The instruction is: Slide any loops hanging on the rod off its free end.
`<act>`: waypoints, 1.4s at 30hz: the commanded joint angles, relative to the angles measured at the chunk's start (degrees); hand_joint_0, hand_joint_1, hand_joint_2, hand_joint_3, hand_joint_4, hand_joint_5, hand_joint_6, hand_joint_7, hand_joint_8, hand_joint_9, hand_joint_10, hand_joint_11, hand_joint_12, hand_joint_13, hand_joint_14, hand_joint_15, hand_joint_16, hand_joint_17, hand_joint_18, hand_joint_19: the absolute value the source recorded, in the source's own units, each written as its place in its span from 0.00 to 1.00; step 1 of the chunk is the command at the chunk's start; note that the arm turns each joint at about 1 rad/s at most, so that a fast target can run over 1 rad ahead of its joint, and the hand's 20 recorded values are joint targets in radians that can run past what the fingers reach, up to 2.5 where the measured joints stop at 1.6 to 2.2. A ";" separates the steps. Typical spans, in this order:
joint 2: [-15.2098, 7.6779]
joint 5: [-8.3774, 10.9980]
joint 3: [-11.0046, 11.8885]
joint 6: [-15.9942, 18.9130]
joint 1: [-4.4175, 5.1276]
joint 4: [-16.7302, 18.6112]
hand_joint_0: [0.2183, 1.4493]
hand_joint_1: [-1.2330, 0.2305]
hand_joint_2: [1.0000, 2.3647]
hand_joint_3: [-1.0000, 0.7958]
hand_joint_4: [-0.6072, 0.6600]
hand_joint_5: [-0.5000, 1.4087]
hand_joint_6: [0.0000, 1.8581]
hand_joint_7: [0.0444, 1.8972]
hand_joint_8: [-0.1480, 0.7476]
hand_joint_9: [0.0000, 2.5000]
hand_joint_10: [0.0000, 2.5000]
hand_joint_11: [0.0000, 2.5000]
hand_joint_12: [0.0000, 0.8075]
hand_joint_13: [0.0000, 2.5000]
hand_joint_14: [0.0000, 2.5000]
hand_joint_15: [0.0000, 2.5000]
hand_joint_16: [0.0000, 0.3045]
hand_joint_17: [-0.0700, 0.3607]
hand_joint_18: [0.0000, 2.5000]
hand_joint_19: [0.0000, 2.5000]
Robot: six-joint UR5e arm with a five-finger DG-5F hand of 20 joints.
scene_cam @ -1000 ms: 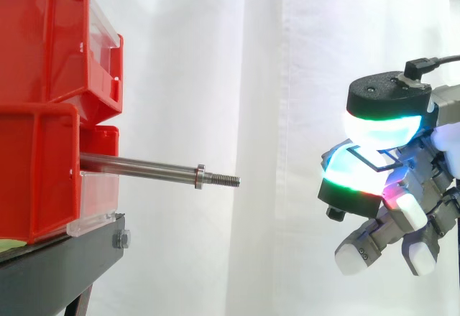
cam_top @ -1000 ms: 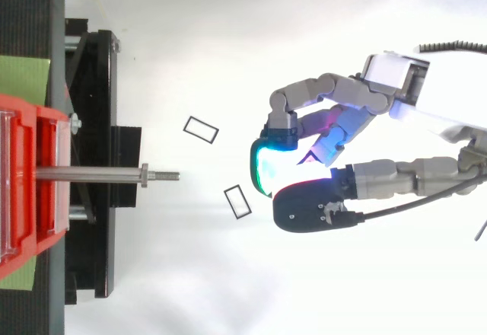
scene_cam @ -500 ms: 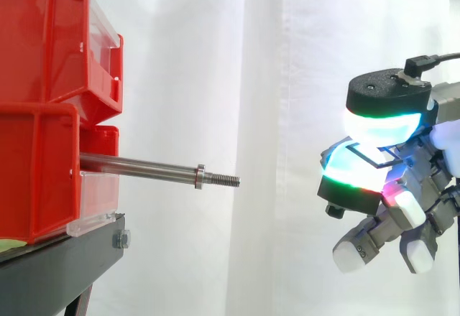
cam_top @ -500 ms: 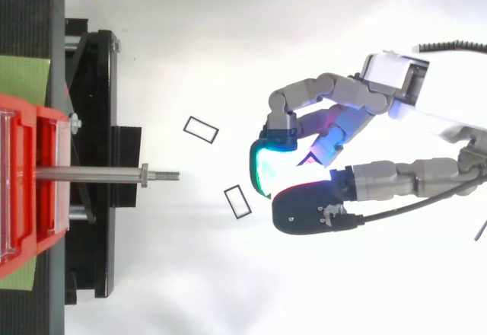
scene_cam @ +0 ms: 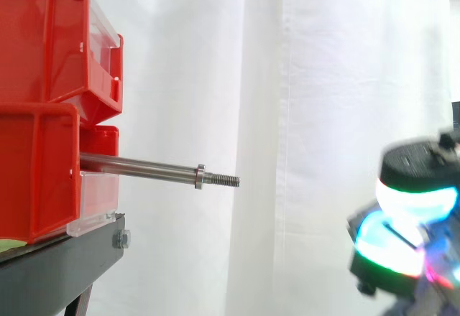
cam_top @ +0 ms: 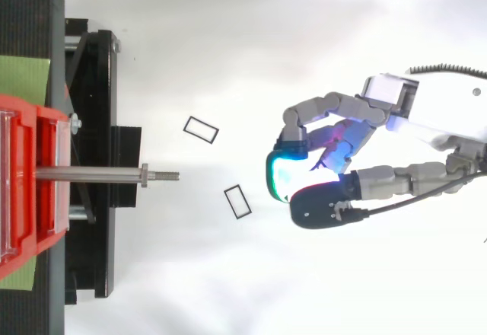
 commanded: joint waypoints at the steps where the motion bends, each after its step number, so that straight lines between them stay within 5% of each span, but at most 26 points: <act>1: -0.03 0.04 -5.94 0.66 0.04 11.93 0.28 0.38 0.02 0.50 0.40 0.21 0.42 0.67 0.47 0.48 0.01 0.25 0.40 0.26 0.00 0.03 0.16 0.41 0.33 0.18; 3: -0.03 0.21 -6.56 0.66 0.04 14.22 0.28 0.38 0.02 0.51 0.40 0.21 0.41 0.67 0.48 0.48 0.01 0.25 0.40 0.26 0.00 0.03 0.16 0.41 0.33 0.18; 42: -0.03 0.12 -6.56 -0.66 0.13 14.30 0.28 0.38 0.02 0.51 0.39 0.21 0.41 0.67 0.47 0.45 0.01 0.22 0.39 0.26 0.00 0.03 0.15 0.41 0.32 0.18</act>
